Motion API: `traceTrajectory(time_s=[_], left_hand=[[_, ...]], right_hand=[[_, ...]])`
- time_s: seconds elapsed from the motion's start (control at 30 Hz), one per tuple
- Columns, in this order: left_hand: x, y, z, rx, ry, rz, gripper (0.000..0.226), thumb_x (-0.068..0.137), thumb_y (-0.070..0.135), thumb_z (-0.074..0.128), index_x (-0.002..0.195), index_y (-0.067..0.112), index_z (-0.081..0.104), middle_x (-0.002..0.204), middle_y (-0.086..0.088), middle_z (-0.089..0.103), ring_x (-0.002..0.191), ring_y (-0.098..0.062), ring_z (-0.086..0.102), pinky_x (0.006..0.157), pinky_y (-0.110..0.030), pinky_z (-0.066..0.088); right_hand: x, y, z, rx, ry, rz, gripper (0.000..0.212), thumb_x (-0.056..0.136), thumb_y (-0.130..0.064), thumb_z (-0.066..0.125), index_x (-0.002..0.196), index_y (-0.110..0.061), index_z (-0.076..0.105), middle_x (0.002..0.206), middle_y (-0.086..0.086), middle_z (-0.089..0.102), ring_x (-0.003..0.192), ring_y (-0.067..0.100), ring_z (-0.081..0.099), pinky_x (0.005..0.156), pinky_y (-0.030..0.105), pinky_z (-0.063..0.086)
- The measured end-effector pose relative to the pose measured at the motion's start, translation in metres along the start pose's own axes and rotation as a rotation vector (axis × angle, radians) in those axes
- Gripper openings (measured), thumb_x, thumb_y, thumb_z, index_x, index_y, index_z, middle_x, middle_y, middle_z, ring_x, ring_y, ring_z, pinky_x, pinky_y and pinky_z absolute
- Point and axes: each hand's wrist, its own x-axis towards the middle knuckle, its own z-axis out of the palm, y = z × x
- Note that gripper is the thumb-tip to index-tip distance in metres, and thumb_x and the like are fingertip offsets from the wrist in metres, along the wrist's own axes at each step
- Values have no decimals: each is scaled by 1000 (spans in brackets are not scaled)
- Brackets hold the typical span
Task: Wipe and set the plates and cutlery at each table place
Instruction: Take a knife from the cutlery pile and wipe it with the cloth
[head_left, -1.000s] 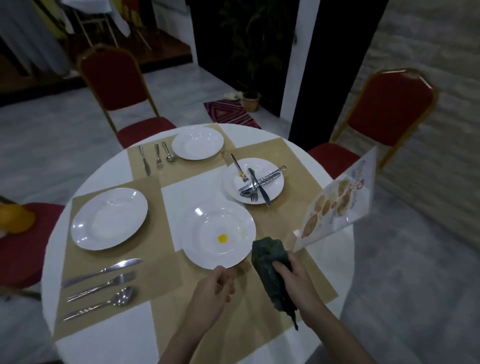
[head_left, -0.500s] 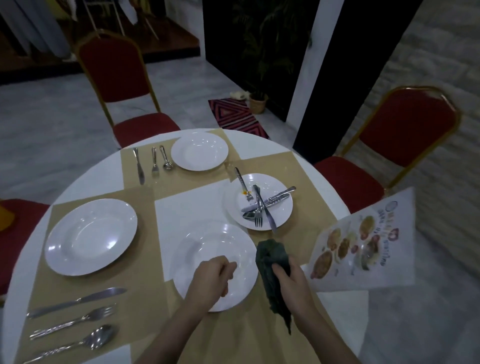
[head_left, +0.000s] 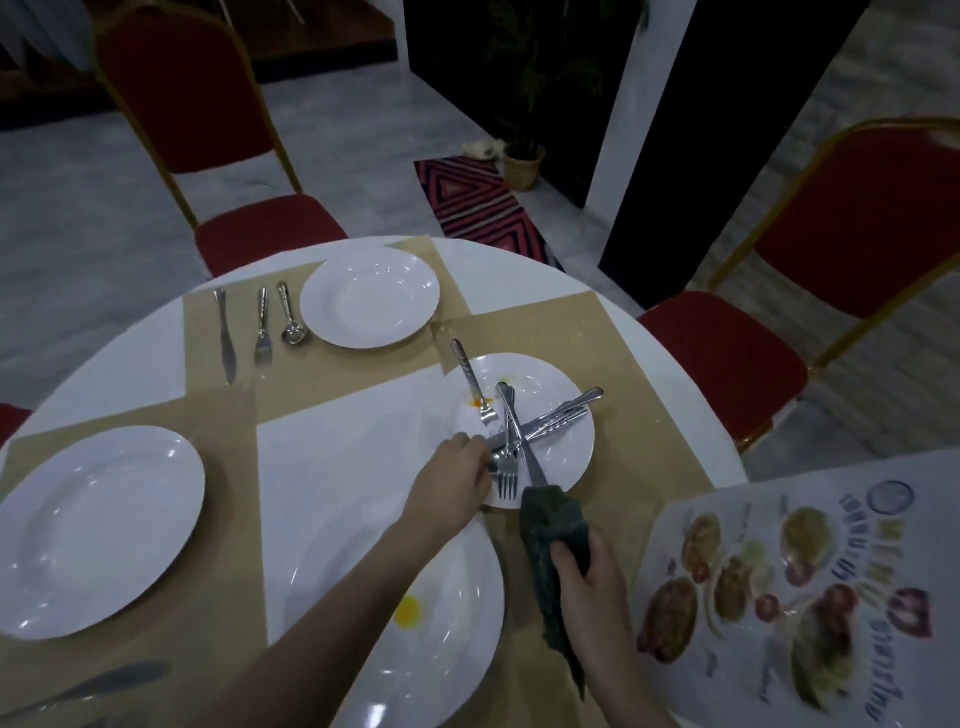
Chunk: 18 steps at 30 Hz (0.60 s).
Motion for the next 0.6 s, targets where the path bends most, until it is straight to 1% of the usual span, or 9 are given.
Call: traceTrajectory(time_s=[0.07,0.17,0.23,0.33,0.4,0.47,0.53,0.6], left_hand=[[22,4,7,28,5,32,10,91,13,53,96,8,60,97,-10,57,92,-26,54,74,-34,44],[51,13,22,62,0,104,15,93,16,52,101,7,62,104,-11,57,99,-27,53,80,-37,47],[67,19,30,77,-18,129,18,93,19,53,102,6,63,105,-13,57,100,-30,54,81,-42,48],[87,28,39,113,-5,148,22,92,25,55,103,7,62,103,-12,56,96,-29,56,75,-44,50],[96,33,43,186,-15,148,24,93,27,53,106,8,59,105,-11,56,99,-28,54,75,-41,49],[101,35,46,271,-34,149,25,95,27,50,109,8,57,108,-11,57,103,-28,53,75,-39,46],[103,34,49,261,-36,134,23,96,27,49,106,8,58,105,-11,59,102,-27,54,76,-39,48],[102,31,51,197,-22,119,22,94,26,52,104,8,60,102,-10,60,99,-27,55,76,-41,50]], right_hand=[[10,-5,-1,-1,22,-1,23,99,-18,51,91,-39,50,88,-15,59,77,-4,54,61,16,41],[24,-12,-4,24,44,12,20,98,-17,53,87,-35,54,87,-8,62,73,-3,55,57,13,42],[30,-15,-7,61,49,34,17,97,-18,54,88,-33,55,89,-7,63,76,0,58,58,16,43],[37,-17,-11,111,65,76,18,98,-21,53,87,-35,54,92,-11,61,81,2,57,61,20,43],[40,-16,-12,137,80,104,14,98,-22,53,92,-35,55,95,-12,62,83,1,57,63,21,45],[42,-16,-13,149,80,125,11,98,-23,53,102,-33,56,100,-10,64,86,2,58,67,22,47],[42,-16,-13,161,75,136,12,98,-22,53,104,-32,56,99,-10,65,85,2,59,66,22,47],[40,-17,-14,171,65,142,12,99,-21,52,104,-31,57,96,-11,65,82,1,60,62,19,46]])
